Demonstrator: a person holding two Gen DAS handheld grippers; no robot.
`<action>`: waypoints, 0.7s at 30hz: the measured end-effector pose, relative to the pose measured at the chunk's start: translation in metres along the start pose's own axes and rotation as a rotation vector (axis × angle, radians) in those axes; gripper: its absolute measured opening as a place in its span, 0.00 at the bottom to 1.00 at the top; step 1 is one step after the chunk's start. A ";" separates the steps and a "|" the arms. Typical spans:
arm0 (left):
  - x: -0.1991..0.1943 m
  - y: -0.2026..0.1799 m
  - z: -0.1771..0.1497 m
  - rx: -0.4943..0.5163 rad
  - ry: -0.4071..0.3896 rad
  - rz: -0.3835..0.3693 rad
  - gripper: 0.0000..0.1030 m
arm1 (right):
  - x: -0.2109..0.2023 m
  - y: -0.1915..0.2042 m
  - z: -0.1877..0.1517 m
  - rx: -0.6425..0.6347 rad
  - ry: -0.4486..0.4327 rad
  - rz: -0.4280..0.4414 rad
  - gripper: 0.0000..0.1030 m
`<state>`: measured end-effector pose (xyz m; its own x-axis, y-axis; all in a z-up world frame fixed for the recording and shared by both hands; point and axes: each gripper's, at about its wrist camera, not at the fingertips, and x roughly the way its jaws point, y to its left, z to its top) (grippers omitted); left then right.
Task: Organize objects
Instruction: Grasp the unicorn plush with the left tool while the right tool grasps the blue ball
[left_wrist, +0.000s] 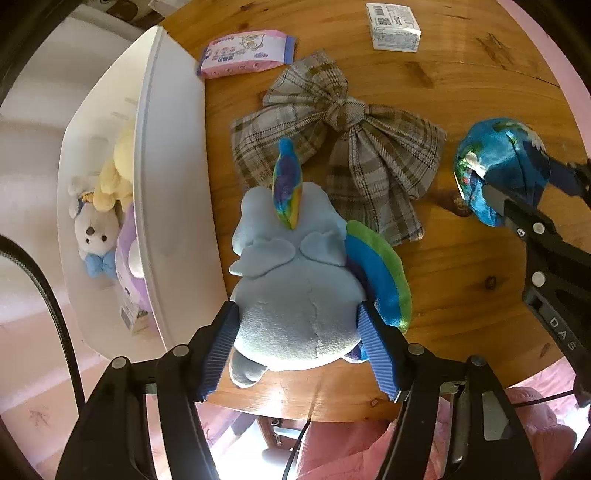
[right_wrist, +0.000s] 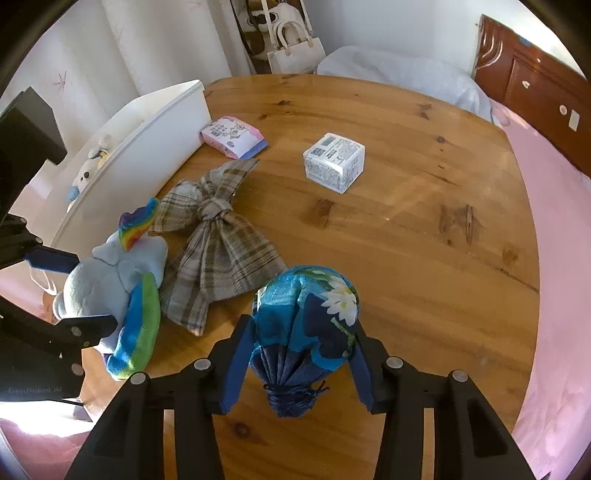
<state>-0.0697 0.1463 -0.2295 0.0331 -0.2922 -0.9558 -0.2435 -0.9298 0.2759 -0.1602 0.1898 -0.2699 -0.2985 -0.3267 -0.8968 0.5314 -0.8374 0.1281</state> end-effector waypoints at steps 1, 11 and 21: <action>0.000 0.000 -0.003 -0.005 0.001 -0.005 0.66 | -0.001 0.000 -0.001 0.009 -0.001 0.007 0.43; -0.001 0.001 -0.033 -0.012 0.034 -0.062 0.56 | -0.008 0.004 -0.011 0.082 0.044 0.089 0.36; -0.019 -0.008 -0.060 0.060 0.006 -0.095 0.15 | -0.017 0.005 -0.015 0.104 0.045 0.123 0.34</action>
<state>-0.0104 0.1463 -0.2079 0.0646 -0.2050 -0.9766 -0.2963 -0.9385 0.1774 -0.1404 0.1977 -0.2606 -0.1988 -0.4116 -0.8894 0.4761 -0.8338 0.2794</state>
